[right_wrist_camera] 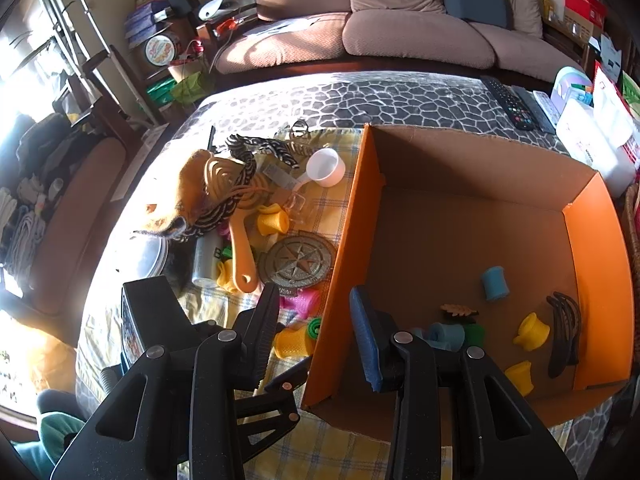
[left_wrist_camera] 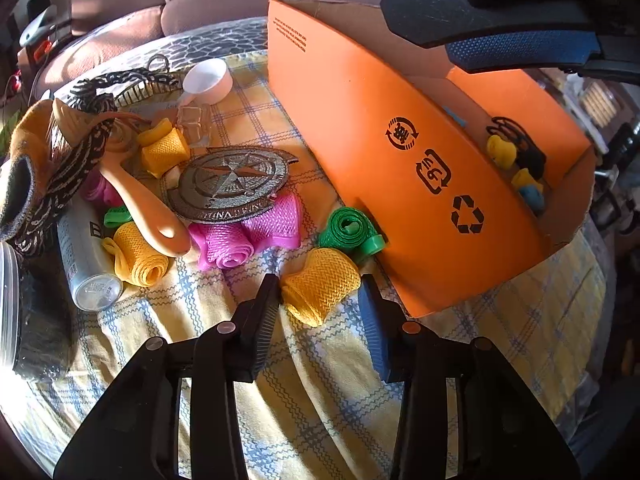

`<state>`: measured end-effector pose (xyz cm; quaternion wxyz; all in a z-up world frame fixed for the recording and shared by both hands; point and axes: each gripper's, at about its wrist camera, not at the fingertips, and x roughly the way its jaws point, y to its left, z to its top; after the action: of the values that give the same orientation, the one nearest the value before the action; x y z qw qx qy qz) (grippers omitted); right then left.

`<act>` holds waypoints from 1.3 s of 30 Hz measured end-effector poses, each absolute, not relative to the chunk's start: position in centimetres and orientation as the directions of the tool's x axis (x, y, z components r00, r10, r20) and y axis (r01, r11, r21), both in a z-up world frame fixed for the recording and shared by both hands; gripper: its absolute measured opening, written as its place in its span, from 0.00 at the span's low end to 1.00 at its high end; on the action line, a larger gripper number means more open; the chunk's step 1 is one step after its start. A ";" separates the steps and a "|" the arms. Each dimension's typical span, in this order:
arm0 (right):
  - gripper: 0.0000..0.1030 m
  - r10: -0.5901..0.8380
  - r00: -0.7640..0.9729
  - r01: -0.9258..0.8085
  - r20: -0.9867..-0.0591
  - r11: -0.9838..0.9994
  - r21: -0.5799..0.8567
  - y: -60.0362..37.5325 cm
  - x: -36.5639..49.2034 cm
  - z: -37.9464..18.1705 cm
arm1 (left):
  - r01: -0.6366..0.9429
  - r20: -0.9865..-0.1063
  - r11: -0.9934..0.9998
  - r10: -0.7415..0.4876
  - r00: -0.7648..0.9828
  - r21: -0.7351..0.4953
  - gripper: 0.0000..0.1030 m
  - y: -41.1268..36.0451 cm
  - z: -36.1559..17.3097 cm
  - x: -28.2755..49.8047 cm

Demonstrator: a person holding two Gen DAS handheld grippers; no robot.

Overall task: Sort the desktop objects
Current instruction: 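Lower the left tool onto a yellow mesh roller and close it, then grasp a second yellow mesh roller with the right tool while the left tool holds its roller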

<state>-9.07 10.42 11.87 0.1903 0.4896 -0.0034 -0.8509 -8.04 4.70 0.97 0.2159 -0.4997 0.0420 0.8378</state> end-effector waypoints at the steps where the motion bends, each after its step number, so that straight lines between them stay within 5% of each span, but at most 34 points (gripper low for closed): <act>1: 0.36 -0.326 -0.448 0.322 -0.832 -0.928 0.190 10.4 -9.1 11.9 | -0.394 -0.852 -0.905 0.328 -0.409 -0.160 0.36 4.3 1.1 -8.0; 20: 0.36 -0.392 -0.388 0.372 -0.834 -0.895 0.247 3.9 -8.7 10.5 | -0.255 -0.819 -0.948 0.296 -0.492 -0.190 0.36 -7.0 5.2 -3.9; 27: 0.23 -0.407 -0.335 0.350 -0.850 -0.891 0.289 1.2 -9.4 7.3 | -0.212 -0.816 -0.958 0.279 -0.507 -0.195 0.36 -10.2 5.6 -2.8; 39: 0.22 -0.412 -0.280 0.295 -0.867 -0.896 0.331 0.2 -11.5 3.3 | -0.199 -0.811 -0.952 0.302 -0.501 -0.232 0.36 -12.0 5.3 -2.8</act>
<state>-11.53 0.25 3.34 0.2214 0.5577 -0.0528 -0.7983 -2.78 -12.02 5.27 0.1449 -0.4780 -0.0543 0.8646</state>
